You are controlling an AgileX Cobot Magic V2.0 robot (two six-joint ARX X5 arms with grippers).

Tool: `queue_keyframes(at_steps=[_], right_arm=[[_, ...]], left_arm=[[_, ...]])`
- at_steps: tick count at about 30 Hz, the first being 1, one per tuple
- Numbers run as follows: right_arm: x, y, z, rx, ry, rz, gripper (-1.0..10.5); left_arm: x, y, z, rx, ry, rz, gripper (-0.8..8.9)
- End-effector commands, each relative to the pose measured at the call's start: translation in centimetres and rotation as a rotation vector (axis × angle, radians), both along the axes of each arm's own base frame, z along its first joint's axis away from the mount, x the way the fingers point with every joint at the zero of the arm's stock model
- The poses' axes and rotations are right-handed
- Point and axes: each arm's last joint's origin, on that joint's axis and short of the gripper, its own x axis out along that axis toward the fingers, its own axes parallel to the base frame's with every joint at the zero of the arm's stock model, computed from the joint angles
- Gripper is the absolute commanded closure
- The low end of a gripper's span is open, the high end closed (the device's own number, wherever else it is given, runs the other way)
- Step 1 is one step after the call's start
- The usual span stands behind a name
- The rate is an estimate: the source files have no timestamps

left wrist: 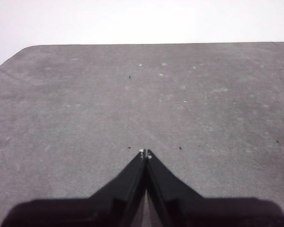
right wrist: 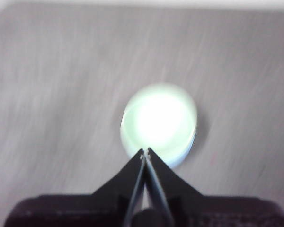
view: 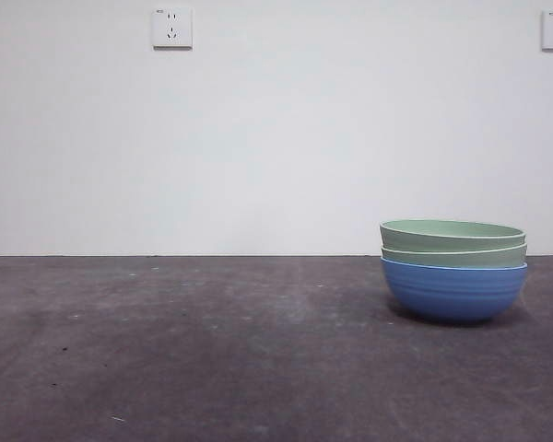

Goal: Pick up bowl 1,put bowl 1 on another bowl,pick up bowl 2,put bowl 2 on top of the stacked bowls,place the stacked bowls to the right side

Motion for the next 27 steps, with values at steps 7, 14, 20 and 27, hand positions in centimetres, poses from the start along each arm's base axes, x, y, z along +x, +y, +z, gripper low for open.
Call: queue_keyframes(at_steps=[7, 14, 20, 27], right_arm=[[-1.0, -1.2, -5.8, 0.004, -0.298, -0.088, 9.4], [-0.9, -1.2, -13.1, 0.083, -0.401, -0.117, 9.4], [-1.0, -1.2, -17.9, 0.109, -0.393, -0.125, 9.4], [-0.9, -1.2, -21.5, 0.128, -0.338, -0.134, 9.4]], left_arm=[[0.0, 0.0, -0.5, -0.007, 0.01, 0.007, 8.17], [0.0, 0.0, -0.5, -0.008, 0.01, 0.007, 8.17], [0.0, 0.0, -0.5, -0.008, 0.01, 0.007, 8.17], [0.0, 0.0, -0.5, -0.008, 0.01, 0.007, 8.17]])
